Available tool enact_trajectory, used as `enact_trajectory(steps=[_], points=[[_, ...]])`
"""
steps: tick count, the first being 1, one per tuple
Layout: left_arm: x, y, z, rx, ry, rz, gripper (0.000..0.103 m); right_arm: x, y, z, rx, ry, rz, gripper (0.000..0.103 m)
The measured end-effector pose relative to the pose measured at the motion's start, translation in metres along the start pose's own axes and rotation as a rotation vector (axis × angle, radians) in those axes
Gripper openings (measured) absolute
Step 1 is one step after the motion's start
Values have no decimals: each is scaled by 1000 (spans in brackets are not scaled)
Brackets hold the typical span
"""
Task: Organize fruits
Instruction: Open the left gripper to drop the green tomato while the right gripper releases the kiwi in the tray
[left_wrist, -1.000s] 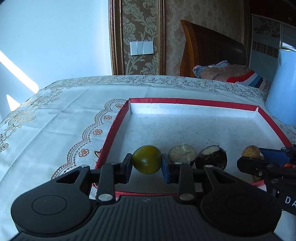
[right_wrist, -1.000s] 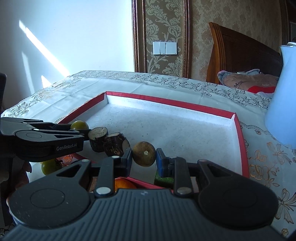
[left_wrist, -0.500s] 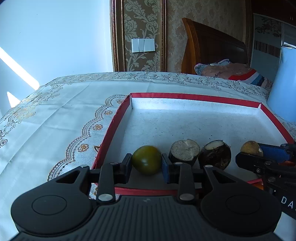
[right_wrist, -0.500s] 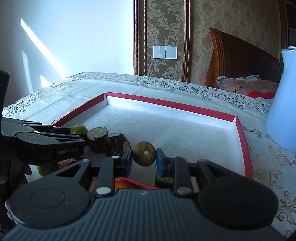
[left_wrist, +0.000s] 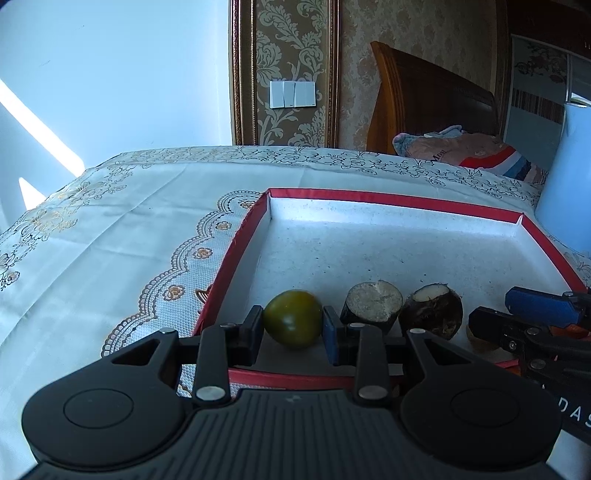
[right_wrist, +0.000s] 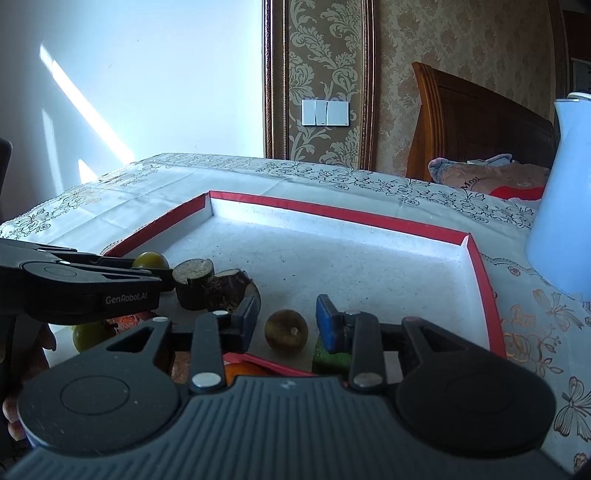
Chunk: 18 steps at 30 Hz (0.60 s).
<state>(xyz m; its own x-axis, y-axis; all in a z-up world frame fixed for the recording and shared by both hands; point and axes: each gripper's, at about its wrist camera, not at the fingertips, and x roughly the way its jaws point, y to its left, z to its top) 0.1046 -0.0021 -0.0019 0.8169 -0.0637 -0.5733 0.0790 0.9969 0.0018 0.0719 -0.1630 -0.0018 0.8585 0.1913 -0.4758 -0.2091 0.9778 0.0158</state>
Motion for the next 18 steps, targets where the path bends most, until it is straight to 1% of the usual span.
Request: enact_trajectory(steps=[1, 2, 4, 5, 9, 13, 15, 17, 18], points=[[-1, 0, 0, -2, -3, -1, 34, -1, 0, 0, 4, -2, 0, 34], [-3, 0, 0, -4, -15, 1, 38, -1, 0, 0, 5, -3, -1, 34], [-8, 0, 0, -1, -45, 24, 59, -1, 0, 0, 5, -3, 1, 34], [-9, -1, 0, 5, -58, 33, 61, -1, 0, 0, 6, -4, 2, 34], [-8, -2, 1, 14, -56, 37, 61, -3, 1, -1, 10, -7, 1, 34], [-9, 2, 1, -7, -48, 23, 61, -10, -3, -1, 33, -16, 6, 34], [-11, 4, -1, -13, -49, 18, 62, -15, -5, -2, 47, -27, 10, 39], [-16, 6, -3, -24, -57, 13, 62, -24, -7, -2, 60, -48, 11, 48], [-20, 8, -3, -32, -66, 12, 63, -30, -8, -3, 70, -65, 9, 49]])
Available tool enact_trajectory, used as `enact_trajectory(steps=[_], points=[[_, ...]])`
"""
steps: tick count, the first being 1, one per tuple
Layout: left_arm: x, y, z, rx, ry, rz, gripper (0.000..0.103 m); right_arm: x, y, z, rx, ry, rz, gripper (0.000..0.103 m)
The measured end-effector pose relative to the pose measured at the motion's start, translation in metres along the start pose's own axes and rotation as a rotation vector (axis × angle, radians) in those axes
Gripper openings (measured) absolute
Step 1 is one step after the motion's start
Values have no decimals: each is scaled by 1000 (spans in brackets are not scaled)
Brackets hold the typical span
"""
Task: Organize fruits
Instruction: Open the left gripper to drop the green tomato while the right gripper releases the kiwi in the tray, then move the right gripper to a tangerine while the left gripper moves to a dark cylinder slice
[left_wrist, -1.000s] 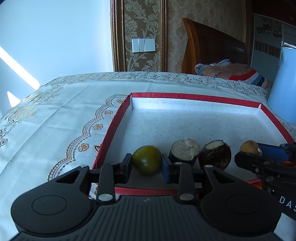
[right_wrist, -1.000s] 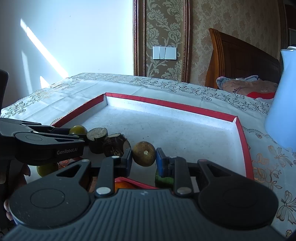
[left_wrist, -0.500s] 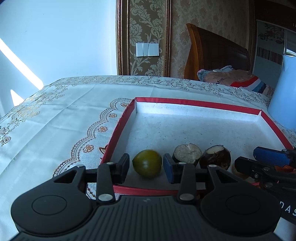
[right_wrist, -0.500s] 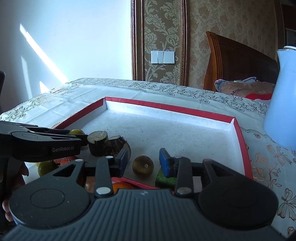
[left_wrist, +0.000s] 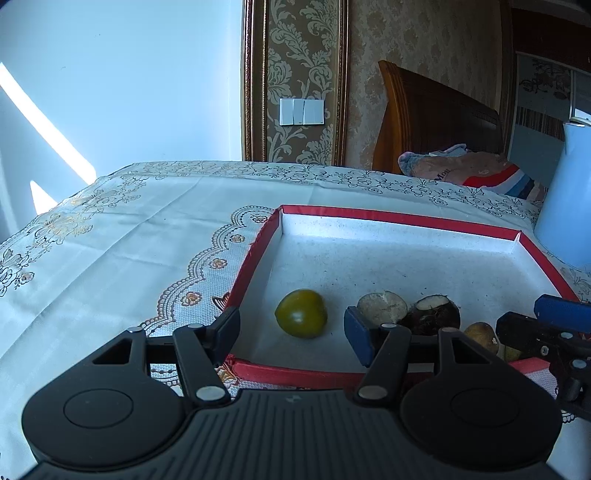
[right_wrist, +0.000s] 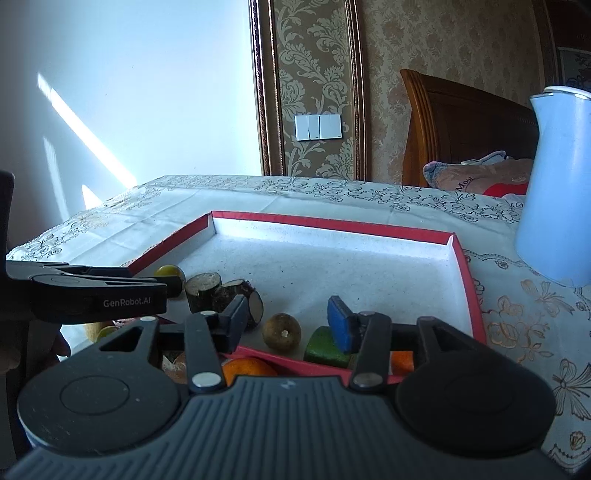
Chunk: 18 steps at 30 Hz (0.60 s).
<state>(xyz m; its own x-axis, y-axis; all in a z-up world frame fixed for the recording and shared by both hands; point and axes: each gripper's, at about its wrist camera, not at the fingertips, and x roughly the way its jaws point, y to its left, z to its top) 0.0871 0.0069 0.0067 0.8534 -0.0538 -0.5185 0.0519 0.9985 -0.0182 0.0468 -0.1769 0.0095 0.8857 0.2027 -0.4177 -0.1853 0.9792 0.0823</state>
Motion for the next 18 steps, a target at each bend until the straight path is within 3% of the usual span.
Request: enact_trajectory(steps=[3, 6, 11, 18], points=[[-14, 5, -2, -25, -35, -19, 71, -14, -5, -1, 26, -32, 2, 49], [-34, 8, -8, -15, -100, 0, 85, -26, -12, -4, 53, -44, 8, 54], [-63, 16, -24, 10, -162, -16, 86, -44, -19, -13, 79, -57, 11, 58], [-91, 35, -46, 13, -167, -67, 86, -57, -6, -29, 2, -23, 16, 58]])
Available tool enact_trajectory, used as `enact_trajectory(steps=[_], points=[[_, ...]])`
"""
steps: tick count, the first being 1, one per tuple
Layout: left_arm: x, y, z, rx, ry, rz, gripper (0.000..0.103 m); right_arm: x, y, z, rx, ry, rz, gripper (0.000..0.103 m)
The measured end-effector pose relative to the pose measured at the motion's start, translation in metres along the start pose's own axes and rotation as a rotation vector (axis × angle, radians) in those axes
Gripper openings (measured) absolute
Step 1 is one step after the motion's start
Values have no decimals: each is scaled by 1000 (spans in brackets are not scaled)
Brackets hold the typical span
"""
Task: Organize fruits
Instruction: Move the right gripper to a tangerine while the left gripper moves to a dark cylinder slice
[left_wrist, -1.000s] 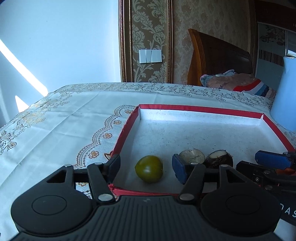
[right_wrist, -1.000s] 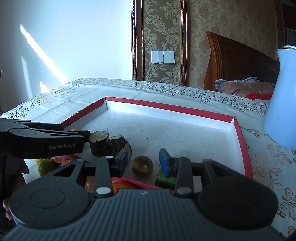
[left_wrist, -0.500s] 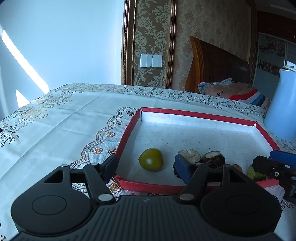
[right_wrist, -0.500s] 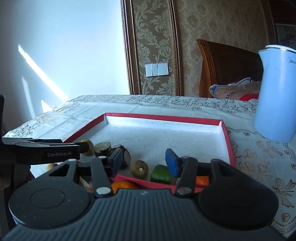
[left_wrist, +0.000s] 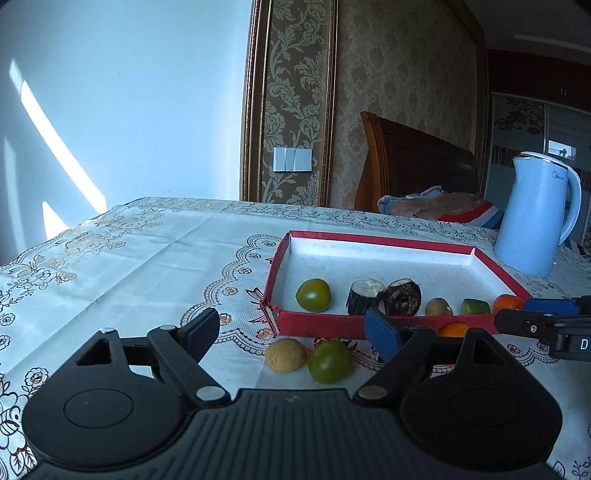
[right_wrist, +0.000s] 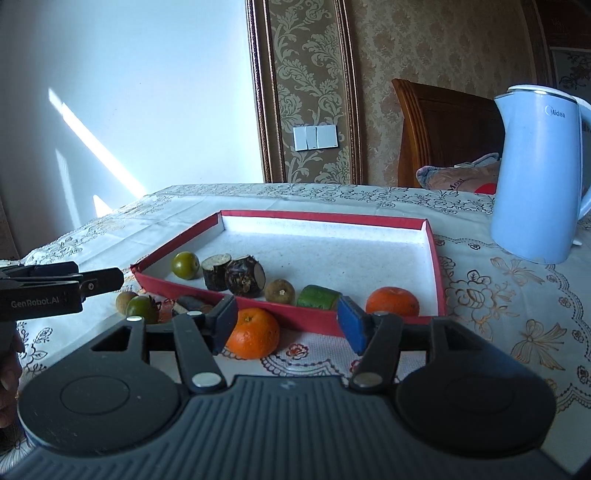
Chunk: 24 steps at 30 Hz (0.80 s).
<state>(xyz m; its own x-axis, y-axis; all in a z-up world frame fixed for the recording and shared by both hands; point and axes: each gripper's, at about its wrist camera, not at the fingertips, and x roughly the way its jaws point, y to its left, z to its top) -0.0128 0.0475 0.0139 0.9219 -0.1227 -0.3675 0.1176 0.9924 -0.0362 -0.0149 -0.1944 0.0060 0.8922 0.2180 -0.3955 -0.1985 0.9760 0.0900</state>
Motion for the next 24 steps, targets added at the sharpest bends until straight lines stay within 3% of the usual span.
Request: enact_trajectory(steps=[17, 20, 24], points=[[-3, 17, -13, -65, 43, 4, 86, 35, 29, -4, -98, 125, -10, 53], [-4, 16, -13, -61, 37, 2, 86, 40, 34, -4, -110, 141, -7, 43], [-4, 16, -13, -65, 42, 2, 86, 45, 35, -5, -107, 158, -9, 42]])
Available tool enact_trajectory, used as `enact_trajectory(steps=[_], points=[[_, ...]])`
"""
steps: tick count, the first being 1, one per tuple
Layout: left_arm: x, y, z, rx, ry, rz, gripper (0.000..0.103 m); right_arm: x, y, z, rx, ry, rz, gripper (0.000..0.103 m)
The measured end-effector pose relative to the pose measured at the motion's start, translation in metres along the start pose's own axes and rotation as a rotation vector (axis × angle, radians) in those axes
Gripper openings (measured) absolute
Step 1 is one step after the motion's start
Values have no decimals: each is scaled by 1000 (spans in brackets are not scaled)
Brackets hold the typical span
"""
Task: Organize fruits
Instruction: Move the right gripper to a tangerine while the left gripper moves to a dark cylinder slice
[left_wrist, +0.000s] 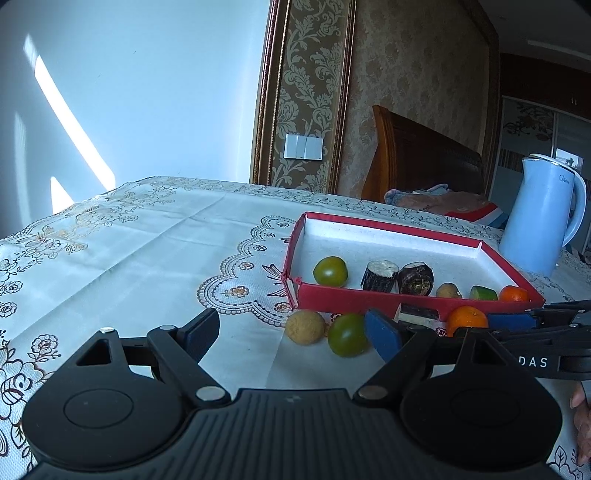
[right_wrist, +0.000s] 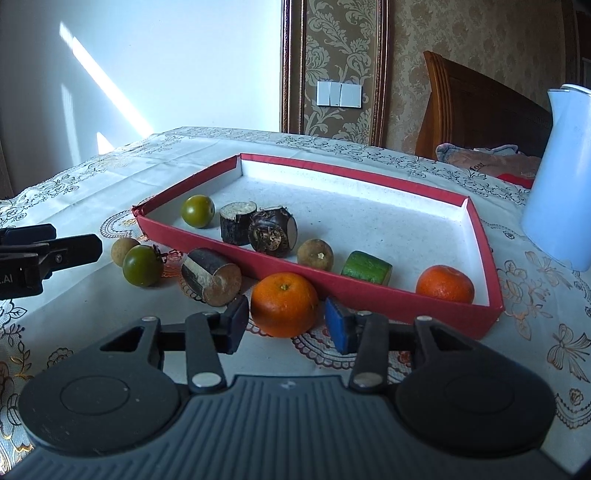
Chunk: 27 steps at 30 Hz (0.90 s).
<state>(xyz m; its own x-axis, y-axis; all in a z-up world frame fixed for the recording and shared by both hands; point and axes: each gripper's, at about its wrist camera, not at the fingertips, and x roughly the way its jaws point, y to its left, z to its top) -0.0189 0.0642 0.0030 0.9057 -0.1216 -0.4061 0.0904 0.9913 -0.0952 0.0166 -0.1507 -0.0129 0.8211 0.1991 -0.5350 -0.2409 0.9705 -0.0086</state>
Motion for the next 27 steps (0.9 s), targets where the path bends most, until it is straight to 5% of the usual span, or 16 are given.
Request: enact_trajectory(steps=[10, 27], points=[[-1, -8, 0, 46, -6, 2, 86, 10, -1, 0, 16, 25, 14, 38], [4, -93, -1, 259, -68, -187, 86, -29, -41, -17, 108, 0, -5, 38]])
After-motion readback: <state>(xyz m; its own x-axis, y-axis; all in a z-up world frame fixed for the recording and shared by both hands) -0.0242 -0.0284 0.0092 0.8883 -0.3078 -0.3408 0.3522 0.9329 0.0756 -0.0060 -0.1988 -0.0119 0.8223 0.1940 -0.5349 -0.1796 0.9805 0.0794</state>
